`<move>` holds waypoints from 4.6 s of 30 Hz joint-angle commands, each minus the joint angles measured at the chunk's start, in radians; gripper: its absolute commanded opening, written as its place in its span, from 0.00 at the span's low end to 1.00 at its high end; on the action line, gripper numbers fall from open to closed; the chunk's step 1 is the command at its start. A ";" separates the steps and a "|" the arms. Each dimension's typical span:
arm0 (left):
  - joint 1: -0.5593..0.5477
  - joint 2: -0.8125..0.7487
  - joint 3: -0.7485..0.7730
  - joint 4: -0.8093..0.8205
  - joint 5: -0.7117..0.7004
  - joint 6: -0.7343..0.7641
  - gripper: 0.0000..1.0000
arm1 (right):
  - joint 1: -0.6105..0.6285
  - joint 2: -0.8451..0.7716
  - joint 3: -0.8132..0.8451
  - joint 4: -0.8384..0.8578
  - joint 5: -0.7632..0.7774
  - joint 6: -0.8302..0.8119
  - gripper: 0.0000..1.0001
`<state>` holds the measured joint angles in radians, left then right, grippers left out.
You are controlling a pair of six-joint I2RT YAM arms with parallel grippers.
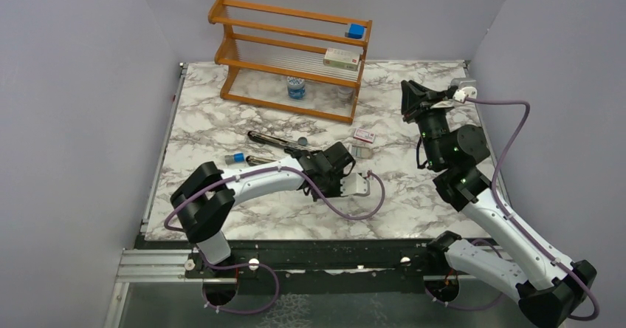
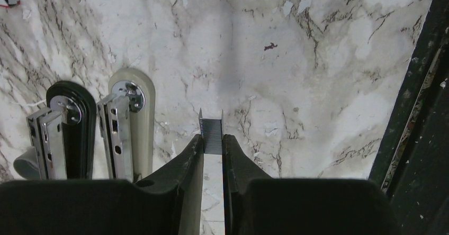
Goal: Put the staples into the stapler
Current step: Place the staple at the center of the board, then pick up the staple from the center of the board.
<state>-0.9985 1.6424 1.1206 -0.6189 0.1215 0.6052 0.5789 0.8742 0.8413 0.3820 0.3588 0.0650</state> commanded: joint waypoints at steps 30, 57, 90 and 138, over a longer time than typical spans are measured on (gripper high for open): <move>-0.044 0.091 0.003 -0.039 -0.152 0.082 0.51 | -0.002 0.042 0.037 -0.151 0.060 0.010 0.21; 0.301 -0.233 0.060 0.458 -0.254 -0.455 0.63 | -0.065 0.638 0.154 -0.943 -0.254 0.327 0.22; 0.310 -0.244 0.024 0.479 -0.259 -0.438 0.63 | -0.081 0.843 0.169 -0.888 -0.253 0.287 0.16; 0.523 -0.388 -0.064 0.618 -0.349 -0.633 0.71 | 0.063 0.413 -0.030 -0.406 -1.058 -0.109 0.12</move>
<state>-0.4885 1.2987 1.0996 -0.0597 -0.1619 -0.0044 0.5514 1.2804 0.7692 -0.0242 -0.6716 0.0811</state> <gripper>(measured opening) 0.699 0.128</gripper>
